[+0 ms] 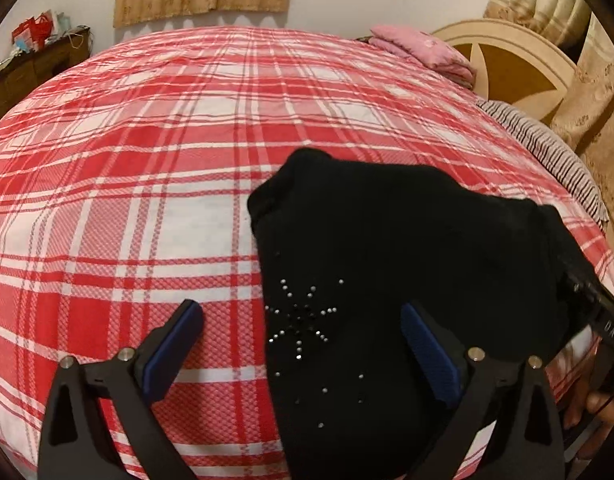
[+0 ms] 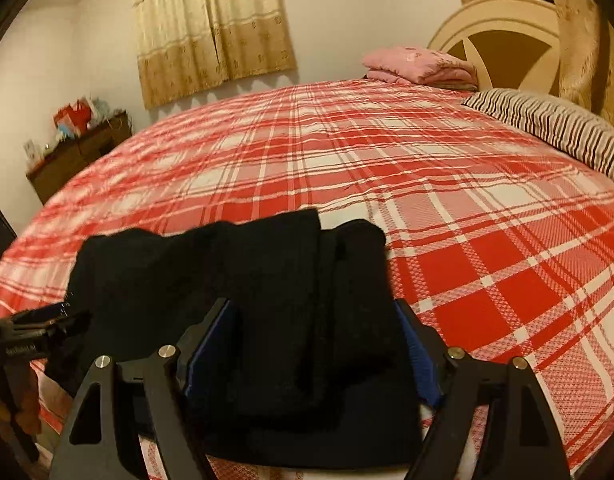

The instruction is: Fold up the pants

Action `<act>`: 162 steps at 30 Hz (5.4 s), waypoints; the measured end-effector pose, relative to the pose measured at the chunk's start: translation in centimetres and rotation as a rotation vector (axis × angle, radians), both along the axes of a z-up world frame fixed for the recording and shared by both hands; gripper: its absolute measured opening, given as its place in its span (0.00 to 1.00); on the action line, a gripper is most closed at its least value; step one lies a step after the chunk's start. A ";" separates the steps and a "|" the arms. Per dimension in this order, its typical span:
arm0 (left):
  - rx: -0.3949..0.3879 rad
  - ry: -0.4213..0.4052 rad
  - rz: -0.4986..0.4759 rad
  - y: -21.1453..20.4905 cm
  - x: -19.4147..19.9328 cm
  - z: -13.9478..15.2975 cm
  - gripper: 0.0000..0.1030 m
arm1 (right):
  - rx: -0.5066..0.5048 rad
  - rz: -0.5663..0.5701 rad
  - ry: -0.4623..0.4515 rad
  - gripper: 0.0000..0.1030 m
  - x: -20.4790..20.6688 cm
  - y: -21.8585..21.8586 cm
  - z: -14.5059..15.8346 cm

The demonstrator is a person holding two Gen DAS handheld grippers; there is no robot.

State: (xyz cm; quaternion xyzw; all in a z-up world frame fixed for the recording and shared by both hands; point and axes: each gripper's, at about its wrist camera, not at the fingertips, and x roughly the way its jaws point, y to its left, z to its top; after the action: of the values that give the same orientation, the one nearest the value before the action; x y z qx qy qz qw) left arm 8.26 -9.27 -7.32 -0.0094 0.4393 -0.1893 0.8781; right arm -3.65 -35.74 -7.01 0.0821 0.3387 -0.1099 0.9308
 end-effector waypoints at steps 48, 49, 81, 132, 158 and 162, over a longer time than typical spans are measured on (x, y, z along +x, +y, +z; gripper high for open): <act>0.121 -0.332 -0.122 -2.5 -4.6 2.9 0.18 | -0.135 -0.011 -0.102 0.30 -1.8 5.2 1.2; 0.102 -0.329 -0.117 -2.2 -4.4 3.2 0.18 | -0.102 -0.012 -0.112 0.30 -1.9 4.9 1.2; 0.100 -0.255 -0.029 5.0 -4.4 4.2 0.18 | -0.105 0.113 -0.063 0.30 -1.3 12.8 2.6; 0.098 -0.287 0.342 23.6 -2.8 6.3 0.17 | 0.006 0.436 -0.173 0.30 4.6 31.7 5.8; 0.199 -0.341 0.520 30.4 2.3 8.0 0.17 | 0.049 0.611 -0.232 0.30 13.5 39.4 7.1; 0.219 -0.362 0.511 30.0 3.6 8.4 0.17 | 0.058 0.602 -0.245 0.30 14.6 39.2 7.4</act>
State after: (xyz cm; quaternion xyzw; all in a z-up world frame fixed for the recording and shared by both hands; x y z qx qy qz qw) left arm 11.81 20.73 1.07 0.0088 0.2775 0.0869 0.9568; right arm 10.94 3.47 0.40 0.0174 0.2360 0.1906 0.9527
